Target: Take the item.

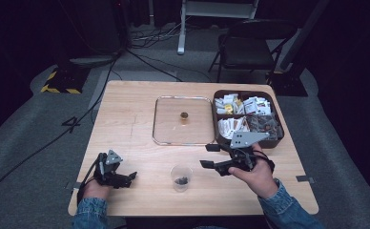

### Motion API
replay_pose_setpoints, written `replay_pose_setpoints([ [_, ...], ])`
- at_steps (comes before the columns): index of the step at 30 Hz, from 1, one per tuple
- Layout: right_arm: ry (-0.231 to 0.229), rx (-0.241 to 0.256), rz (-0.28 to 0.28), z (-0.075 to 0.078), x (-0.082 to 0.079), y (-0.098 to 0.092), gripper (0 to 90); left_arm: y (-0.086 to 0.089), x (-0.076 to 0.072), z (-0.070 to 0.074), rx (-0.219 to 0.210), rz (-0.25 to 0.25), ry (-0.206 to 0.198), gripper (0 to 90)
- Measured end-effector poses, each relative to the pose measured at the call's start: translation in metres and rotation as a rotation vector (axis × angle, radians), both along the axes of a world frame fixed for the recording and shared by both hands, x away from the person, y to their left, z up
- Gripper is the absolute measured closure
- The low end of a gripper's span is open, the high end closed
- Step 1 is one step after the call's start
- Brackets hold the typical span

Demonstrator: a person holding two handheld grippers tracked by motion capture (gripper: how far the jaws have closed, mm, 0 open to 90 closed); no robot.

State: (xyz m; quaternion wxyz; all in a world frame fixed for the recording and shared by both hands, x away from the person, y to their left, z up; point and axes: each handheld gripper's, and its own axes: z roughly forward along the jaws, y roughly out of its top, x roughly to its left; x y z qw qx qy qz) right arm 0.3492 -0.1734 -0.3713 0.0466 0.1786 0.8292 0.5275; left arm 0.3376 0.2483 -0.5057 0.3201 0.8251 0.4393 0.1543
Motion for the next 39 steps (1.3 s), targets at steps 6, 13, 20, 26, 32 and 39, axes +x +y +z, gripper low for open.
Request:
replay_pose_setpoints([
  [6, -0.008, -0.010, -0.034, 0.003, 0.001, -0.015, 39.2, 0.000, 0.001, 0.000, 0.001, -0.003, -0.002, 0.1],
  [13, -0.010, -0.021, -0.085, 0.005, 0.004, -0.037, 37.6, 0.000, 0.002, 0.000, 0.003, -0.011, 0.001, 0.0],
  [20, 0.000, -0.048, -0.149, 0.000, 0.008, -0.061, 36.5, 0.000, 0.003, 0.000, 0.002, -0.012, 0.002, 0.0],
  [26, 0.010, -0.067, -0.193, -0.004, 0.011, -0.080, 35.3, 0.000, 0.004, 0.000, 0.003, -0.011, 0.004, 0.0],
  [32, 0.018, -0.074, -0.229, -0.007, 0.013, -0.095, 34.7, -0.001, 0.004, 0.000, 0.003, -0.012, 0.003, 0.0],
  [39, 0.033, -0.086, -0.263, -0.014, 0.015, -0.110, 34.0, -0.001, 0.004, 0.000, 0.001, -0.010, 0.003, 0.1],
])
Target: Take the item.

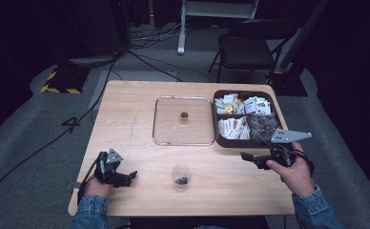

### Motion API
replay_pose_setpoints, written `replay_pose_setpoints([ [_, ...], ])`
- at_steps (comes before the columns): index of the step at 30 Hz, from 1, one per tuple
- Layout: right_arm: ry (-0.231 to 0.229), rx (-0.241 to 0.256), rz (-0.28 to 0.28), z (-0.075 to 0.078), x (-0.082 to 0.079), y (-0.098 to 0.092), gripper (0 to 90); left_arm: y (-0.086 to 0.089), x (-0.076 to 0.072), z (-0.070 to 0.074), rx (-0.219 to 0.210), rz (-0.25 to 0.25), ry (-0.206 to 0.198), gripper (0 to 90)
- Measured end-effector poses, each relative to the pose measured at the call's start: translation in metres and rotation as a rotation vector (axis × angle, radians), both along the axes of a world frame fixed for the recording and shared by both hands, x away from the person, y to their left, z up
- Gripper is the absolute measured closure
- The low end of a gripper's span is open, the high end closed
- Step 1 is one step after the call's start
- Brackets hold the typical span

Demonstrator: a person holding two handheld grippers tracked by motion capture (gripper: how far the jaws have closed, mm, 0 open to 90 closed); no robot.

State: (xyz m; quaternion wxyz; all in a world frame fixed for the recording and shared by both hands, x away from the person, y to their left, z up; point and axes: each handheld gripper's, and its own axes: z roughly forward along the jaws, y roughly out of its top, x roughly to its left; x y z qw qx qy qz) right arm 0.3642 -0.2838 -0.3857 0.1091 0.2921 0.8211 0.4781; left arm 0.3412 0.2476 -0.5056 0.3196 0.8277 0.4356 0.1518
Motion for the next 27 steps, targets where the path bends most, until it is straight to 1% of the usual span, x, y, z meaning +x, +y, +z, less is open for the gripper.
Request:
replay_pose_setpoints([
  [4, 0.007, 0.000, -0.015, -0.004, 0.001, -0.006, 33.2, 0.000, 0.000, 0.000, 0.000, 0.000, 0.000, 0.1],
  [10, 0.014, -0.015, -0.031, -0.011, 0.002, -0.014, 32.5, 0.000, -0.001, 0.000, 0.000, 0.010, -0.003, 0.1],
  [11, 0.016, -0.028, -0.042, -0.016, 0.003, -0.017, 32.2, 0.000, -0.001, 0.000, -0.001, 0.012, -0.003, 0.1],
  [12, 0.016, -0.028, -0.042, -0.016, 0.003, -0.017, 32.2, 0.000, -0.001, 0.000, -0.001, 0.012, -0.003, 0.1],
  [13, 0.021, -0.038, -0.051, -0.020, 0.004, -0.020, 32.0, -0.001, -0.001, 0.000, -0.001, 0.017, -0.004, 0.1],
  [16, 0.024, -0.047, -0.058, -0.024, 0.004, -0.024, 31.8, -0.001, -0.002, 0.000, 0.001, 0.023, -0.002, 0.1],
  [22, 0.046, -0.064, -0.084, -0.042, 0.011, -0.036, 31.1, -0.001, -0.003, 0.000, 0.001, 0.030, -0.002, 0.1],
  [23, 0.046, -0.064, -0.084, -0.042, 0.011, -0.036, 31.1, -0.001, -0.003, 0.000, 0.001, 0.030, -0.002, 0.1],
  [24, 0.048, -0.077, -0.091, -0.049, 0.013, -0.038, 30.8, -0.001, -0.003, 0.000, 0.004, 0.032, -0.005, 0.1],
  [27, 0.065, -0.086, -0.095, -0.060, 0.017, -0.041, 30.5, -0.001, -0.004, 0.000, 0.003, 0.032, 0.001, 0.1],
])
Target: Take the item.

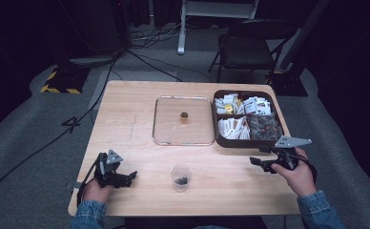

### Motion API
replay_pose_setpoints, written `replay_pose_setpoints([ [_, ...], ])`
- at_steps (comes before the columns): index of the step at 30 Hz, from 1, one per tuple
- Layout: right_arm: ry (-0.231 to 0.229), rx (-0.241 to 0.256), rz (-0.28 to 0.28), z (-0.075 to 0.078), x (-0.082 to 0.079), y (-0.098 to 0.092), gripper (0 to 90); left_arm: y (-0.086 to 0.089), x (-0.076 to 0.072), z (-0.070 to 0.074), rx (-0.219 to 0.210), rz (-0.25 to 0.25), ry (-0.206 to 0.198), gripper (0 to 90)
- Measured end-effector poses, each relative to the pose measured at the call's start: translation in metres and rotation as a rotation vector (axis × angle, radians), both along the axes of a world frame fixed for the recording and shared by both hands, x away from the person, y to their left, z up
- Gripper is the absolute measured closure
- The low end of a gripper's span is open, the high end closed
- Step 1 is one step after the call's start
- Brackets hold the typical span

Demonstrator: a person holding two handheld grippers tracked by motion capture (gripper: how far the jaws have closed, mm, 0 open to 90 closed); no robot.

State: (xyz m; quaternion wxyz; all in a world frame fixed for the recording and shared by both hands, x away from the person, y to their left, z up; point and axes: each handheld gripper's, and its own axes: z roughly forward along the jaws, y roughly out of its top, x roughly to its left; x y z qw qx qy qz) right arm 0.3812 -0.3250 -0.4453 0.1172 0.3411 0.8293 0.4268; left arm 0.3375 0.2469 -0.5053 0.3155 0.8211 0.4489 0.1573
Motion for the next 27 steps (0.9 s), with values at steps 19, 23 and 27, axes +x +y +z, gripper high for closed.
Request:
replay_pose_setpoints([
  [19, 0.019, -0.043, 0.051, -0.045, 0.000, 0.014, 28.3, 0.000, 0.001, 0.000, -0.003, -0.001, -0.002, 0.0],
  [23, 0.022, -0.057, 0.070, -0.052, -0.003, 0.019, 27.6, -0.001, 0.001, 0.000, -0.004, -0.004, -0.005, 0.0],
  [27, 0.019, -0.068, 0.078, -0.055, -0.004, 0.022, 25.6, -0.001, 0.001, 0.000, -0.004, -0.004, -0.004, 0.0],
])
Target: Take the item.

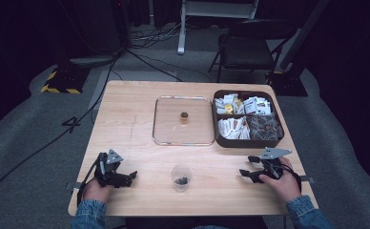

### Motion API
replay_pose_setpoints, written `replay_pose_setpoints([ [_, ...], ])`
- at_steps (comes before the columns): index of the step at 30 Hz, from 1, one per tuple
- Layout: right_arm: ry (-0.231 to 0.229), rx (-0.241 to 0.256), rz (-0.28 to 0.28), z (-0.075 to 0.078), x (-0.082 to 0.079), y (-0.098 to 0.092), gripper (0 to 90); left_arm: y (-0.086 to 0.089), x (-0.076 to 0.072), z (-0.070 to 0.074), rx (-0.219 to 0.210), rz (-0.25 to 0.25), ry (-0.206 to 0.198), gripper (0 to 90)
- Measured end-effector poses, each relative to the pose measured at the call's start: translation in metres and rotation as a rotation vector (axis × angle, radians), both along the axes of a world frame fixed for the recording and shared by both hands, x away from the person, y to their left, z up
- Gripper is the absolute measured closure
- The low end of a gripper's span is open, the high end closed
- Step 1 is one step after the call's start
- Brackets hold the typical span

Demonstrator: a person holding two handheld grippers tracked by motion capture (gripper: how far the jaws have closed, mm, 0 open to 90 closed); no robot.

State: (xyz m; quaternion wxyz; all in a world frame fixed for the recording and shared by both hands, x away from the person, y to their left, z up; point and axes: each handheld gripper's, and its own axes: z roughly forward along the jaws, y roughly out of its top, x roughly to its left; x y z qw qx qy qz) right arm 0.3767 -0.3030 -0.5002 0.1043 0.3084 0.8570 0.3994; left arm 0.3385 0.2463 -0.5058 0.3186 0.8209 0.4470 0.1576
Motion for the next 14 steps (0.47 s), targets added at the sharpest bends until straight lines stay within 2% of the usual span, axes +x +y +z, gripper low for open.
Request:
replay_pose_setpoints([
  [3, -0.020, -0.016, 0.009, -0.003, -0.001, 0.004, 20.6, 0.000, 0.000, 0.000, 0.000, 0.000, 0.000, 0.0],
  [5, -0.039, -0.051, 0.029, -0.004, -0.001, 0.006, 14.8, 0.000, 0.000, 0.000, 0.000, 0.000, 0.000, 0.0],
  [6, -0.039, -0.051, 0.029, -0.004, -0.001, 0.006, 14.8, 0.000, 0.000, 0.000, 0.000, 0.000, 0.000, 0.0],
  [7, -0.040, -0.072, 0.027, -0.004, -0.001, 0.010, 9.0, 0.000, 0.000, 0.000, 0.000, 0.000, 0.000, 0.0],
  [9, -0.034, -0.079, 0.010, -0.005, 0.000, 0.012, 5.8, 0.000, 0.000, 0.000, 0.001, 0.000, 0.000, 0.0],
  [14, -0.032, -0.079, 0.011, -0.005, 0.000, 0.012, 5.6, 0.000, 0.000, 0.000, 0.000, 0.000, 0.000, 0.0],
])
